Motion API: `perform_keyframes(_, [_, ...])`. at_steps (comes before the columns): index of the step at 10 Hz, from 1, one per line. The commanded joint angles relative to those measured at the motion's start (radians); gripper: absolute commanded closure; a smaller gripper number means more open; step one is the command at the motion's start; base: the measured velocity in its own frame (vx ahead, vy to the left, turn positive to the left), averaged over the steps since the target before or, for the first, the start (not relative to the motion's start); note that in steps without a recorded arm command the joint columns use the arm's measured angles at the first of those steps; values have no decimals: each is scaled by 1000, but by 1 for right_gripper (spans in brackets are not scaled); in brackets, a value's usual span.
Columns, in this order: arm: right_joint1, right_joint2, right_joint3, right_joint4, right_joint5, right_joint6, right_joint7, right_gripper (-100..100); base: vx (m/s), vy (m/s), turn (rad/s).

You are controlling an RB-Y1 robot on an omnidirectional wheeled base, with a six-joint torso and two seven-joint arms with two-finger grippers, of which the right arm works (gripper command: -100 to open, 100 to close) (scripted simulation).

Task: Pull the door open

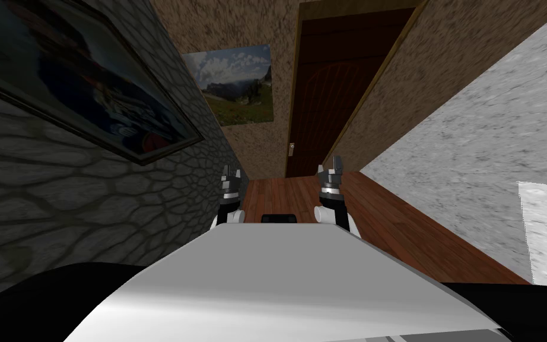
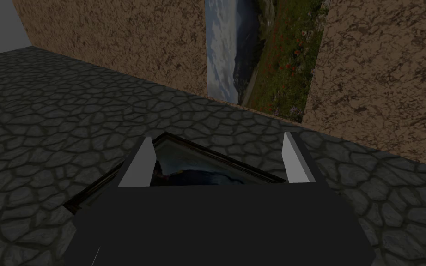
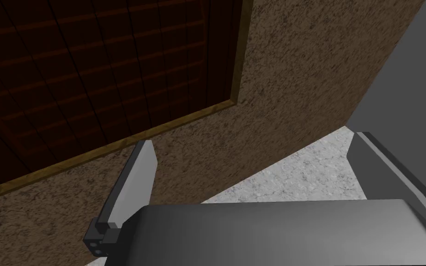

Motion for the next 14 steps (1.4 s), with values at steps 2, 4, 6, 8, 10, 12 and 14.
perform_keyframes(2, [-29,-19,-6,53,16,-8,33,-100,113,17,-13])
perform_keyframes(4, [-54,-34,-11,100,30,-16,62,-100,161,5,-9])
perform_keyframes(6, [-75,-47,-16,137,41,-22,85,-100,108,10,-8])
perform_keyframes(8, [-98,-60,-21,181,55,-29,113,-100,86,4,-11])
perform_keyframes(10, [-124,-74,-26,229,69,-36,142,-100,88,9,-10])
perform_keyframes(12, [-152,-90,-32,281,85,-45,175,-100,92,13,-12])
perform_keyframes(14, [-182,-105,-39,336,101,-53,209,-100,99,17,-12])
